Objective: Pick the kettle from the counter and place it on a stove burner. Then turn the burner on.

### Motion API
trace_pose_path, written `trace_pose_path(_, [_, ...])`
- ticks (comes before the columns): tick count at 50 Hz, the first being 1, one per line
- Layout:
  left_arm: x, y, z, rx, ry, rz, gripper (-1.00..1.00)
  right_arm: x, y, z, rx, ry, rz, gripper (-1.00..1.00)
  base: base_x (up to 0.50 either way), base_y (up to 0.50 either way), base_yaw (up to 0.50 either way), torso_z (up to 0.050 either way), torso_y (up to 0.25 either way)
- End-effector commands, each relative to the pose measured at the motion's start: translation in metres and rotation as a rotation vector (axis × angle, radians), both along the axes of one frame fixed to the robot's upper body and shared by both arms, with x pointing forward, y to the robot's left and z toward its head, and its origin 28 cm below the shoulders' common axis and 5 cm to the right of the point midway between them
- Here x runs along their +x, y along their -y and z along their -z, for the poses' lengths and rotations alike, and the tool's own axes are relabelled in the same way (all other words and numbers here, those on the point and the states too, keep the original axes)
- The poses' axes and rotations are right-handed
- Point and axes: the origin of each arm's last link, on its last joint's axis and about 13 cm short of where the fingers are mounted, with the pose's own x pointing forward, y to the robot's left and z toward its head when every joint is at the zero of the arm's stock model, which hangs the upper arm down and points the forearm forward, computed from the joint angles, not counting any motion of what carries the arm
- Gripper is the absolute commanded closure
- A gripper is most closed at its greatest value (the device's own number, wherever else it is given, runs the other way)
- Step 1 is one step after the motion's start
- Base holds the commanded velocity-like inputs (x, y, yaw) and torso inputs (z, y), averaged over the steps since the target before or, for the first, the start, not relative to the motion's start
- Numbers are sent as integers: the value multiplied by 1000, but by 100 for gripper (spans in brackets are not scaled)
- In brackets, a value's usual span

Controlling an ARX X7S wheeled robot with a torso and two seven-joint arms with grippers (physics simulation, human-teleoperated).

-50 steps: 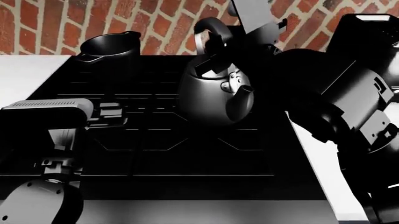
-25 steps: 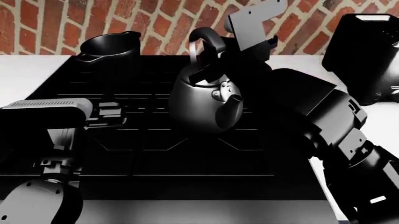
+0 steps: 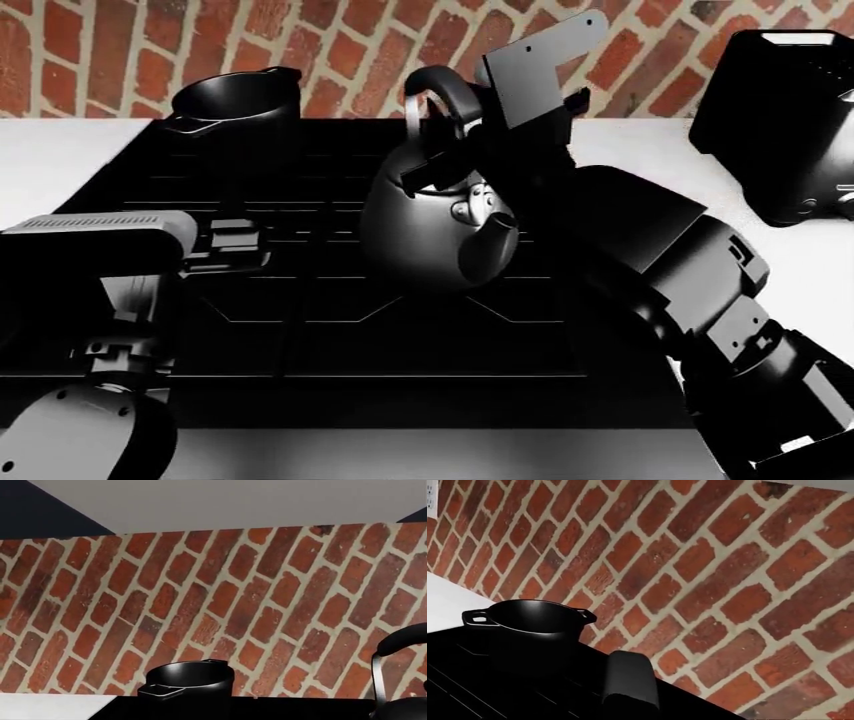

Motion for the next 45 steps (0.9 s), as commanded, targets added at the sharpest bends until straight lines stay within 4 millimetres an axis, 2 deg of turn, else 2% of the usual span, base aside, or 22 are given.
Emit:
trace_pose_path(1, [0,0,0,-1,-1,-1,-100,-8,-2,6,-30,-6,-24,-100,0,0,0,0,0])
trace_pose_path(16, [0,-1,-1,1,3,-5,-100,-32,3,-2,4,30,-36,-100,0,0,0,0,0])
trace_pose_path(21, [-1,0,-1,3,4,-2,-100,-46,4,-10,19,66,-38,-100,0,0,0,0,0])
trace_pose_path(40, [-2,0,-1,3,6,-2,-100,-70,7,-36,42,161,-44,-100,0,0,0,0,0])
trace_pose_path(45, [-2,0,-1,2,8,-3,-100,-84,12,-43,90,217,-34,-100,0,0,0,0,0])
